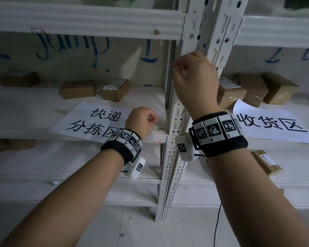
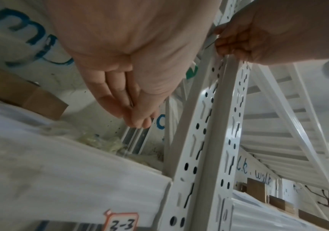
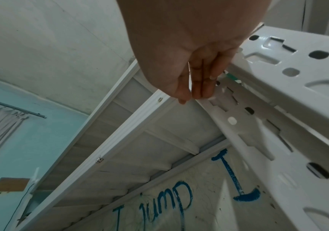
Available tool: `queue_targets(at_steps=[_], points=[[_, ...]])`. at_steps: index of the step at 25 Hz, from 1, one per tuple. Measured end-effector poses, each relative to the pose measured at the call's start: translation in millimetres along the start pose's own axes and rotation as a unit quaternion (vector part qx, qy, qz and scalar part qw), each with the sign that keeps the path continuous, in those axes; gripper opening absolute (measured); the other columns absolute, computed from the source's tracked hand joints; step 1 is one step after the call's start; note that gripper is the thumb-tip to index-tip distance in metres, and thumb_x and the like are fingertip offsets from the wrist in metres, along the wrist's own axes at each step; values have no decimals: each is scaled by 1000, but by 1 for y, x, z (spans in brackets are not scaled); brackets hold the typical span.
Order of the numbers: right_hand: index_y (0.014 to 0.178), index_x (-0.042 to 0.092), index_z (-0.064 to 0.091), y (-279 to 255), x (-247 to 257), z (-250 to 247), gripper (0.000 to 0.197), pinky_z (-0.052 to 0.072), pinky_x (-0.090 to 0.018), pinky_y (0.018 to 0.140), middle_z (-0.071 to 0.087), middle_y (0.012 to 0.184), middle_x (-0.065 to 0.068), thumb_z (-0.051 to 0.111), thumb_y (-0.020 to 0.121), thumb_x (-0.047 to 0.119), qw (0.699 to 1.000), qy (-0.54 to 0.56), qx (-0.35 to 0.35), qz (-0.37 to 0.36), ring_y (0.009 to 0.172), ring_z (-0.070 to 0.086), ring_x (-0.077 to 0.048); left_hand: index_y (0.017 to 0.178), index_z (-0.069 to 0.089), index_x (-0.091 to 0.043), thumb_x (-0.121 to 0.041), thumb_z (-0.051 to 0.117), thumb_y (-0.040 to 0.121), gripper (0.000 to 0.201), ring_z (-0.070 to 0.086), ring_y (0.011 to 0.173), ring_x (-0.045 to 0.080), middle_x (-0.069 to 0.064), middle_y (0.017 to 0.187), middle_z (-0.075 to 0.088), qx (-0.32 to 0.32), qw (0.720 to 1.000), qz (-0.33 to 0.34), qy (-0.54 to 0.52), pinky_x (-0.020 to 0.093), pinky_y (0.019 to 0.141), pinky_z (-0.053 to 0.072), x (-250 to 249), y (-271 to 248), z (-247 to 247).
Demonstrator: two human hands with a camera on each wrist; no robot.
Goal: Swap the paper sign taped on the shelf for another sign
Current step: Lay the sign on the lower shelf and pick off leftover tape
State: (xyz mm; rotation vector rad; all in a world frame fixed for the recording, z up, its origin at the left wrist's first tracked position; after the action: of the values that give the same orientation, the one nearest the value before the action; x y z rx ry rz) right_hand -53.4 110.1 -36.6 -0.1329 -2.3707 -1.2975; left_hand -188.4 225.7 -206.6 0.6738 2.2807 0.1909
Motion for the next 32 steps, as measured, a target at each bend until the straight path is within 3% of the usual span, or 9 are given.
queue_targets(at_steps=[3,6,11,16,19,21,23,29,32], points=[[109,24,77,-1,0,3,33,57,-46,88,69,109,7,52,87,21,1000,3,6,15,93,67,-17,82,79,-15,-9,87,81,10,70,75,12,-4,80,74,13,999,-36,-7,32,82,64,7,4,5],[112,25,75,-3,2,2,33,58,-44,90,67,110,7,53,88,23,999,9,13,33,94,67,-15,89,78,-23,-10,80,88,12,71,81,12,-10,85,72,-1,999,-44,-6,35,86,64,8,6,2],[116,23,74,1,3,3,32,59,-46,87,66,113,3,58,88,22,999,-12,25,35,93,67,-19,94,75,-28,-23,72,93,6,71,82,16,-8,90,75,-115,991,54,-38,41,78,64,-44,9,-51],[116,24,75,8,5,1,30,58,-45,87,65,112,-1,62,90,22,997,-2,45,60,94,68,-27,99,75,-20,-21,67,95,9,67,80,11,-9,98,73,-309,919,245,-14,36,69,59,-141,-10,-145],[114,28,75,9,10,2,29,57,-45,91,73,108,2,58,91,21,995,-5,66,77,98,70,-26,101,77,-18,-16,70,91,12,67,108,20,-2,112,72,-406,869,279,38,42,93,54,-169,-13,-180],[112,29,76,11,20,-2,28,57,-39,85,74,106,4,57,94,19,996,25,47,77,97,69,-20,112,74,-23,-23,71,91,21,51,142,27,0,136,66,-404,877,235,112,57,121,32,-169,2,-189],[112,25,77,16,36,-12,23,57,-37,78,70,105,6,60,98,17,996,73,-15,45,92,66,-14,125,68,-26,-28,72,94,31,35,155,26,-2,147,61,-349,901,209,149,63,129,10,-162,17,-188],[125,15,77,39,54,-6,27,56,-34,84,71,111,-1,70,98,18,993,71,-79,-52,99,69,-19,135,60,-22,-7,74,90,50,52,142,20,-4,142,63,-277,915,248,158,52,127,25,-147,27,-194],[115,16,81,39,55,9,21,55,-31,79,73,102,-2,74,96,16,990,73,-98,-68,90,69,-18,126,60,-19,1,73,87,45,52,141,21,-2,139,64,-274,915,260,145,49,128,24,-146,23,-195]])
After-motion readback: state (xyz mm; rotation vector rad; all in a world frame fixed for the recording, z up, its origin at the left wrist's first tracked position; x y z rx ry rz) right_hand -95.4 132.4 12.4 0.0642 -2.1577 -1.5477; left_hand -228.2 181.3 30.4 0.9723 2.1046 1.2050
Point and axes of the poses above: each hand's wrist, its own y-axis towards the middle knuckle, its own z-axis out of the palm, x = y × z, the point moved 7 cm from there along y, towards the middle knuckle
